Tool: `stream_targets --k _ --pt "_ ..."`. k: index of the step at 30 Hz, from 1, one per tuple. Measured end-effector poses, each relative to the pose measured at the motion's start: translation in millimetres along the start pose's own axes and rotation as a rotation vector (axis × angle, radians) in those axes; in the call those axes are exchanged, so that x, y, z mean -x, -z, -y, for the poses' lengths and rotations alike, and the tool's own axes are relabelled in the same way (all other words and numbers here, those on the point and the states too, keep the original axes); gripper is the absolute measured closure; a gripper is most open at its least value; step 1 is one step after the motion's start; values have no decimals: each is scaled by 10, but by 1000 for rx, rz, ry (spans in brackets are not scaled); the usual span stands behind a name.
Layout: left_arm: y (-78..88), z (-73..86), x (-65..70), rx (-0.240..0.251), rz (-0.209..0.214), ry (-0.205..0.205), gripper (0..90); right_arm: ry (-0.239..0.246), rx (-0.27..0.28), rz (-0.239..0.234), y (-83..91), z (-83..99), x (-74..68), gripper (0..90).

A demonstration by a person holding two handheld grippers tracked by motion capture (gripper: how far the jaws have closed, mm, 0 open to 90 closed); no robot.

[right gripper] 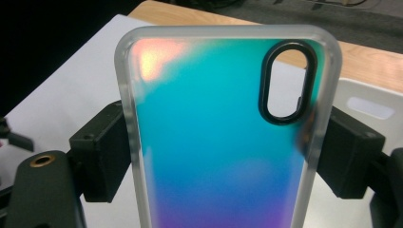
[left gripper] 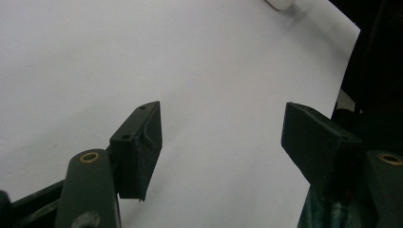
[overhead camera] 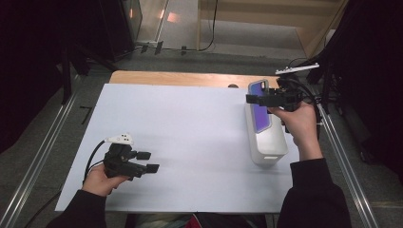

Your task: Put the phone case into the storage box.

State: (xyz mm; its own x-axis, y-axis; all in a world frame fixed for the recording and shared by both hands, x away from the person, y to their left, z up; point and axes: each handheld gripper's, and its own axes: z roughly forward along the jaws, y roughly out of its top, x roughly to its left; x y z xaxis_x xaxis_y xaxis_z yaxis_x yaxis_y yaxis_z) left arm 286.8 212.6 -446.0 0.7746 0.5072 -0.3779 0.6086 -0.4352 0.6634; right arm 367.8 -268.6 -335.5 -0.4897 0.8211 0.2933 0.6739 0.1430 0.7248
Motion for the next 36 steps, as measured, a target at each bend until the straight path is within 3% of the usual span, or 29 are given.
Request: stream_targets --k 13,36 --pt "0 -2 0 -4 4 -1 300 -40 45 147 6 -151 263 154" --pt "6 -1 -5 -1 11 1 300 -137 122 276 -281 -305 566 154"
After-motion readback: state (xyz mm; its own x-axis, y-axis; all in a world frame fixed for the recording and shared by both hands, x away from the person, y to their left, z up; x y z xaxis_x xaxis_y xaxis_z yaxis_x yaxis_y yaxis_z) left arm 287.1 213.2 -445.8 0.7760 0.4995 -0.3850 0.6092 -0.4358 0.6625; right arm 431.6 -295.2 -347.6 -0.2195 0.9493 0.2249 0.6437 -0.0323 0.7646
